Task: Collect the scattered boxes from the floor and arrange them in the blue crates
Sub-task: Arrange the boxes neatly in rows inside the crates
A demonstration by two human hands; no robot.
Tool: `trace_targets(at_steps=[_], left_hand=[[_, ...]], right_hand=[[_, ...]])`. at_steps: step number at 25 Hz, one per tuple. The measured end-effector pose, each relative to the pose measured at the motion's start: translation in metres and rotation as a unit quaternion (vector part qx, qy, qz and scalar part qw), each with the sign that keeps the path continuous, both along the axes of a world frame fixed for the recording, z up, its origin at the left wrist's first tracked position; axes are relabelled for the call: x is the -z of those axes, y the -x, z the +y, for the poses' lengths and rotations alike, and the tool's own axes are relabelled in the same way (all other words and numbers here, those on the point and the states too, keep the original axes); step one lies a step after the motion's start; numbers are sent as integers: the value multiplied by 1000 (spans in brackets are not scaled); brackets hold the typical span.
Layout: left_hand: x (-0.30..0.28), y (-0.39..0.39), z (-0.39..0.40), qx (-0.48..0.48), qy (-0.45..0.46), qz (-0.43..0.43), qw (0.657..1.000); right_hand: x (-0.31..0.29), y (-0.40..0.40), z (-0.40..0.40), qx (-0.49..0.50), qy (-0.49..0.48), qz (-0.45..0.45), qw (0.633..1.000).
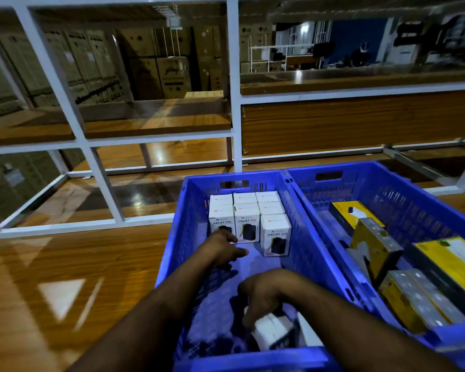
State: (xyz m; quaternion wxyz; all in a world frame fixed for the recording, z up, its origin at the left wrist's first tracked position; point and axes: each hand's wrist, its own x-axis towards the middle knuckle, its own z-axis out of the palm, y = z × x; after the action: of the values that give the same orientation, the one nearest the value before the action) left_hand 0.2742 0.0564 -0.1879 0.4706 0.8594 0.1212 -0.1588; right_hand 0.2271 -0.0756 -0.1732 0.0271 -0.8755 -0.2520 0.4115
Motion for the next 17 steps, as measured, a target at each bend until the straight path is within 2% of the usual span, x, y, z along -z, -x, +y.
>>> trace_targets(at_steps=[3, 6, 9, 11, 13, 14, 15, 17], left_hand=[[0, -2, 2, -23, 36, -20, 999], [-2, -2, 0, -51, 58, -49, 996], [-9, 0, 1, -85, 81, -88, 989], [-11, 0, 2, -121, 88, -104, 983], [-13, 3, 0, -163, 157, -82, 971], [-14, 5, -3, -176, 216, -67, 958], [-16, 6, -5, -186, 259, -63, 946], [-16, 5, -6, -198, 277, -82, 937]], right_hand=[[-10, -10, -12, 173, -112, -110, 972], [-18, -22, -17, 320, -219, -181, 904], [-16, -32, -20, 434, -313, -216, 817], [-12, -40, -21, 506, -385, -203, 745], [-9, -46, -21, 559, -456, -157, 674], [-7, -49, -22, 569, -477, -134, 656], [-5, -51, -22, 569, -487, -109, 654], [-1, -51, -21, 564, -494, -47, 660]])
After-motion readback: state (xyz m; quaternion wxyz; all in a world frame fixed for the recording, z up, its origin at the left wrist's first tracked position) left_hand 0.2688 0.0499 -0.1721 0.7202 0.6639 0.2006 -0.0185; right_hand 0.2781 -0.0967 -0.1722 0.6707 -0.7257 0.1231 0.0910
